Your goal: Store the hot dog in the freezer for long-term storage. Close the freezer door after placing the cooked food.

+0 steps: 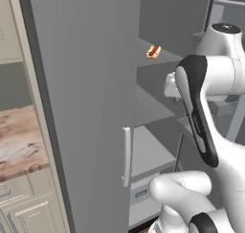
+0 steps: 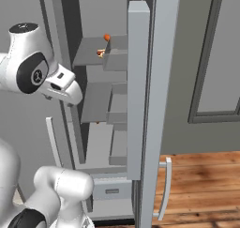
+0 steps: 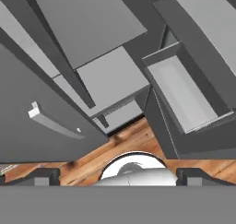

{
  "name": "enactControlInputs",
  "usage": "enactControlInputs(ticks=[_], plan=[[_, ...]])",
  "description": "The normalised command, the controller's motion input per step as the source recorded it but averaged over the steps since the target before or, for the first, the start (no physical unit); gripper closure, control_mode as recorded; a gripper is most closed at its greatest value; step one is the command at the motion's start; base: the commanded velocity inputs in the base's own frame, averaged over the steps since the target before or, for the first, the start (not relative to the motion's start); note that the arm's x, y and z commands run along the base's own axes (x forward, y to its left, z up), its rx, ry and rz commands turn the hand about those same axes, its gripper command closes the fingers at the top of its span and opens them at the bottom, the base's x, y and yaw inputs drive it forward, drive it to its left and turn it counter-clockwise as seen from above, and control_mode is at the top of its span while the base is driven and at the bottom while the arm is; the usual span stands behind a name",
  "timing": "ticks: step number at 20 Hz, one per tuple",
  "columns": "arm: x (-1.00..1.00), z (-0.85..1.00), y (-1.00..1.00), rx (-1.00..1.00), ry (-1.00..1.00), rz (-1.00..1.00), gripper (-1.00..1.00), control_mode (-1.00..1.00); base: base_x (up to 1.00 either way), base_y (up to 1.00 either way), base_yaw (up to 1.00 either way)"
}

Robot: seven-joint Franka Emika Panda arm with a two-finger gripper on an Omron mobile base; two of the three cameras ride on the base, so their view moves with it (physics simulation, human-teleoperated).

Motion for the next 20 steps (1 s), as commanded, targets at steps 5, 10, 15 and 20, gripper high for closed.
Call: enactControlInputs(ticks=[5,10,15,20], plan=[[-0.17,-0.31,0.00,0.02,0.02,0.18,-1.00,-1.00,0.00,0.00,0.00],[-0.12,-0.56,0.00,-0.09,0.08,0.14,-1.00,-1.00,0.00,0.00,0.00],[-0.25,-0.60,0.01,-0.10,0.05,0.12,-1.00,-1.00,0.00,0.00,0.00],[-0.32,-0.43,0.05,-0.02,0.04,0.12,-1.00,-1.00,0.00,0.00,0.00]])
